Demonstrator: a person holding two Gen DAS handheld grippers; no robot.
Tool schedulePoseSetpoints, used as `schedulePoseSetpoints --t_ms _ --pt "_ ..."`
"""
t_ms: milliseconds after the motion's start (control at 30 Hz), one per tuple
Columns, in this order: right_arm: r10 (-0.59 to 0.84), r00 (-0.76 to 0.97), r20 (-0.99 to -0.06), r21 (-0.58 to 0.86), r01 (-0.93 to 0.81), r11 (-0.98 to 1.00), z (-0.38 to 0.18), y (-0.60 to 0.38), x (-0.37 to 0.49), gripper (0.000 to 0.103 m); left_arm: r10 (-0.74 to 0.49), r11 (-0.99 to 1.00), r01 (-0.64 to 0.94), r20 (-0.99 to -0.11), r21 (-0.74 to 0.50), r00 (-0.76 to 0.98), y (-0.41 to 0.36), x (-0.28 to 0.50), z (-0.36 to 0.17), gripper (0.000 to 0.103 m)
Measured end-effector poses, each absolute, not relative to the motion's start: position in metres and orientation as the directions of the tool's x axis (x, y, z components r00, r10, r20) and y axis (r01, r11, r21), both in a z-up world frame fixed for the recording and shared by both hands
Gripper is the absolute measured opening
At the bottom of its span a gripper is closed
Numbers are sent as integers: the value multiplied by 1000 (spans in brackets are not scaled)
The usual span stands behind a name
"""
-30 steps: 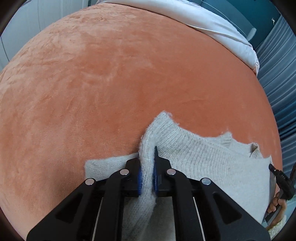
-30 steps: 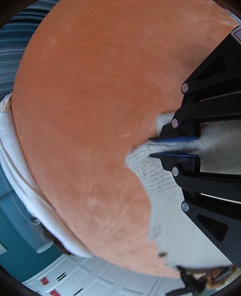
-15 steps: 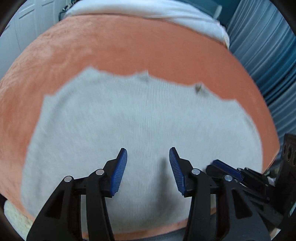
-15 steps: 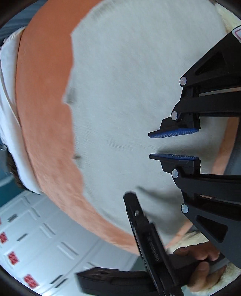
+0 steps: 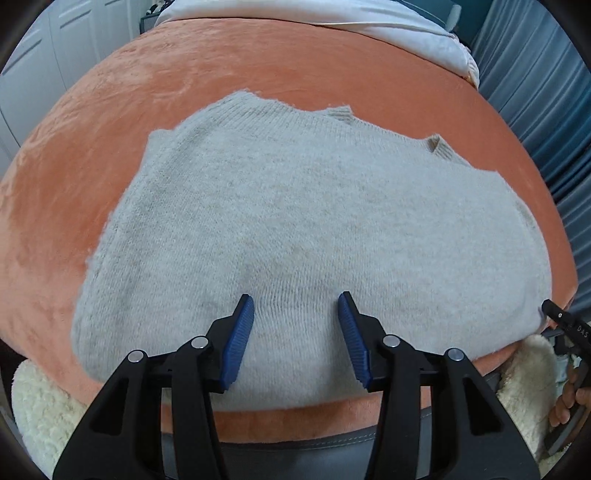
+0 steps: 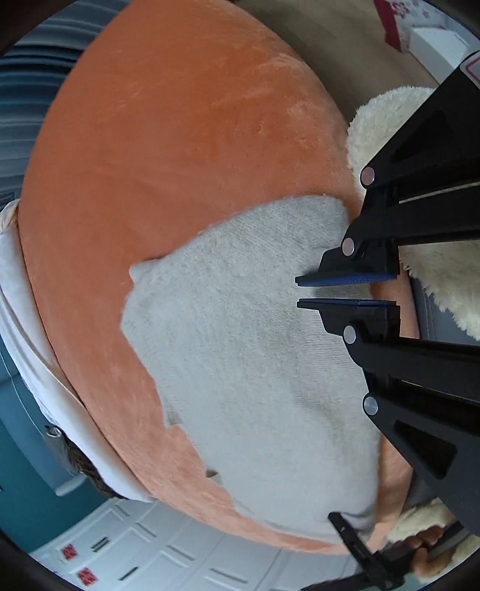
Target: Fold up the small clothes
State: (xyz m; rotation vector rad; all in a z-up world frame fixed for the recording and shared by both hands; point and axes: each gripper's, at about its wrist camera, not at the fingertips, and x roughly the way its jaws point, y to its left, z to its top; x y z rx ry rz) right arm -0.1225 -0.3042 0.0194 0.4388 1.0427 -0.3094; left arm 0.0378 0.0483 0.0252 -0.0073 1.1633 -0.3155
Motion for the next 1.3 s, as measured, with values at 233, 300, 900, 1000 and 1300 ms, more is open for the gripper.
schedulePoseSetpoints --t_ms 233,300,900,1000,1300 --pt "-20 475 -880 214 433 876 30 -287 -111 13 -230 958 245 -904 -146 359 47 17 29 50" --pt "24 514 -857 245 366 898 40 -270 -104 13 -230 960 235 -904 -151 359 49 13 27 51" --pt "137 383 -913 192 109 975 -4 -151 -54 20 -252 966 130 -926 -224 280 92 -12 -1 53" --pt "108 381 -918 157 101 982 -6 -142 -53 21 -270 962 127 -914 -242 303 97 -13 6 60" --pt "133 357 -925 176 90 980 -2 -123 -19 22 -373 923 36 -863 -384 341 119 -7 9 79"
